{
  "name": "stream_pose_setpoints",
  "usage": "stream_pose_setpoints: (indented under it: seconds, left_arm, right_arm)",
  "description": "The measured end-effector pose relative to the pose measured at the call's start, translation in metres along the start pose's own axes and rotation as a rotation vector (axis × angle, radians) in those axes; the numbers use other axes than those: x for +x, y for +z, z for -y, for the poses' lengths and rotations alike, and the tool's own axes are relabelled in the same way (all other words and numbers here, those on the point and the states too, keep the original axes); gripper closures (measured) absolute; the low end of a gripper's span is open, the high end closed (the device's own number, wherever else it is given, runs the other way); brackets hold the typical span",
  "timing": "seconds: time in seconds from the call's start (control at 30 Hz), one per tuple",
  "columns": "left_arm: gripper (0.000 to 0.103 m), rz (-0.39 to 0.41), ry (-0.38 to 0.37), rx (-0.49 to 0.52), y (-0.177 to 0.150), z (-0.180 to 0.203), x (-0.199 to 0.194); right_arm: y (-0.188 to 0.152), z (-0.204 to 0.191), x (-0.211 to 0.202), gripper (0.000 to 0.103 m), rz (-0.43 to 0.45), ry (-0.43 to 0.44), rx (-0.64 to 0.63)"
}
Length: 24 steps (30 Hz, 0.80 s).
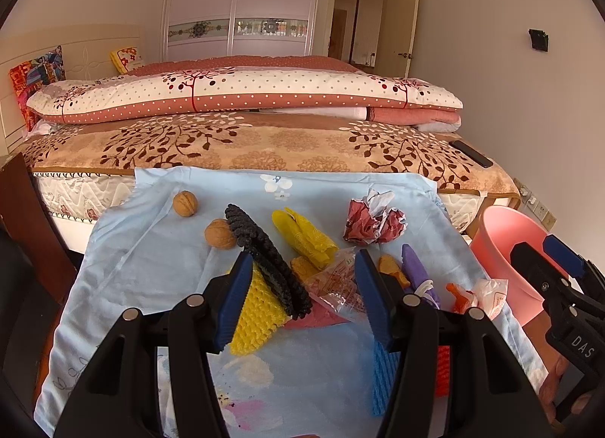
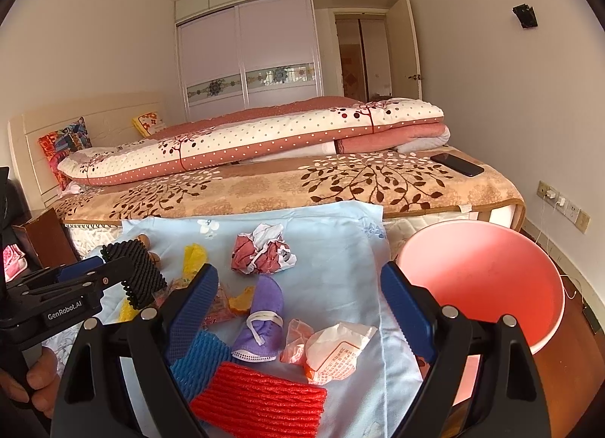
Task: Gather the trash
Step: 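Move both tools over the items on the blue sheet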
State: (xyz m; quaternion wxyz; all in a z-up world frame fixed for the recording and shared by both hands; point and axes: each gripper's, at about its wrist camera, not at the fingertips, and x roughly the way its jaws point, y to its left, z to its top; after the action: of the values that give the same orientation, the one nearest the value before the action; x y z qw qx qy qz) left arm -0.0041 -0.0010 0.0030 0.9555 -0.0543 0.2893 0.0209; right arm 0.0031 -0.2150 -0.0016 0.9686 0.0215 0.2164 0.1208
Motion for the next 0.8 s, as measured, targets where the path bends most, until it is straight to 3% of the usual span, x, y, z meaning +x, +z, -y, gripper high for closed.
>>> stream_pose_setpoints:
  seconds: [0.8]
  left_arm:
    - [0.046,-0.006,0.002,0.001,-0.0035,-0.0003,0.0015]
  right_arm:
    - [-0.0039,0.0030,0.0008,0.017,-0.017,0.006,0.007]
